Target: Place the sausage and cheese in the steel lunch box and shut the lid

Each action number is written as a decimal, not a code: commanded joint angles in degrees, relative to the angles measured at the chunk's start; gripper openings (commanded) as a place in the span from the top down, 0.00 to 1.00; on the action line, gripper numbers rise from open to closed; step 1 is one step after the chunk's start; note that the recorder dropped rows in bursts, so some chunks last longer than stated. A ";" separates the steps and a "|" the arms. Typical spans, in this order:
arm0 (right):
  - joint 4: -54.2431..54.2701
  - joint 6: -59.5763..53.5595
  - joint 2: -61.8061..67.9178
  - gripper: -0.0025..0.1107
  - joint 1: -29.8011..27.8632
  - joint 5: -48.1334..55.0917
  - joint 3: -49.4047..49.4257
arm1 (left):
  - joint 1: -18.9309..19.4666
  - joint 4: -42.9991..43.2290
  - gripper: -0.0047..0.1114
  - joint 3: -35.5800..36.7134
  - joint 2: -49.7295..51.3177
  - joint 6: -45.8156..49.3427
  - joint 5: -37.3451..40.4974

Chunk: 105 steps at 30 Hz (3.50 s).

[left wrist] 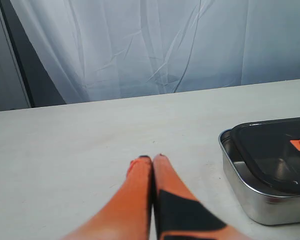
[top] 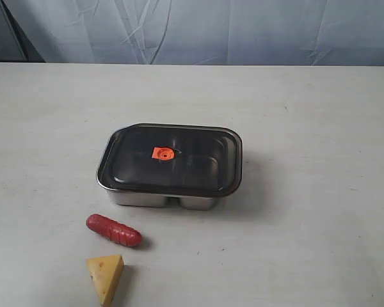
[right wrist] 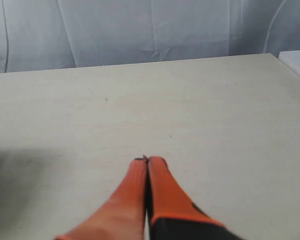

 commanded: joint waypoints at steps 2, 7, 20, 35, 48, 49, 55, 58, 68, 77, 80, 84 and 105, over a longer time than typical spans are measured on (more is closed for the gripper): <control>0.01 0.03 -0.33 0.99 0.08 -0.56 0.31 | -0.38 0.00 0.96 0.16 -0.38 0.03 -0.38; -0.19 0.03 -0.33 0.99 0.08 -0.72 0.31 | -0.38 0.00 0.96 0.16 -0.38 0.03 -0.38; 5.67 26.87 -0.33 0.99 -0.03 -44.89 0.21 | -0.38 0.00 0.96 0.16 -0.38 0.03 -0.38; -26.31 58.76 25.40 0.99 18.01 -19.36 -22.70 | -0.38 0.00 0.96 0.16 -0.38 0.03 -0.38; -3.14 19.03 83.05 0.99 15.72 -6.40 -53.03 | -0.38 0.00 0.96 0.16 -0.38 0.03 -0.38; 0.39 14.83 84.78 0.99 14.32 -5.10 -54.99 | -0.38 0.00 0.96 0.16 -0.38 0.03 -0.38; 40.93 -24.88 98.84 0.99 0.16 29.80 -75.83 | -0.38 0.00 0.96 0.16 -0.38 0.03 -0.38; 57.04 -36.83 104.63 0.99 -3.35 44.56 -76.65 | -0.38 0.00 0.96 0.16 -0.38 0.03 -0.38; 84.62 -71.79 107.22 0.99 -4.05 45.09 -54.00 | -0.38 0.00 0.96 0.16 -0.38 0.03 -0.38; 97.39 -86.92 107.22 0.98 -4.05 43.30 -39.19 | -0.38 0.00 0.96 0.16 -0.38 0.03 -0.38; 92.45 -86.14 107.22 0.84 -4.05 43.30 -39.19 | -0.38 0.00 0.96 0.16 -0.38 0.03 -0.38; 88.43 -85.24 107.22 0.48 -4.05 41.72 -39.19 | -0.38 0.00 0.96 0.16 -0.38 0.03 -0.38; 86.13 -74.93 110.96 0.57 -3.31 38.83 -39.19 | -0.38 0.00 0.96 0.16 -0.38 0.03 -0.38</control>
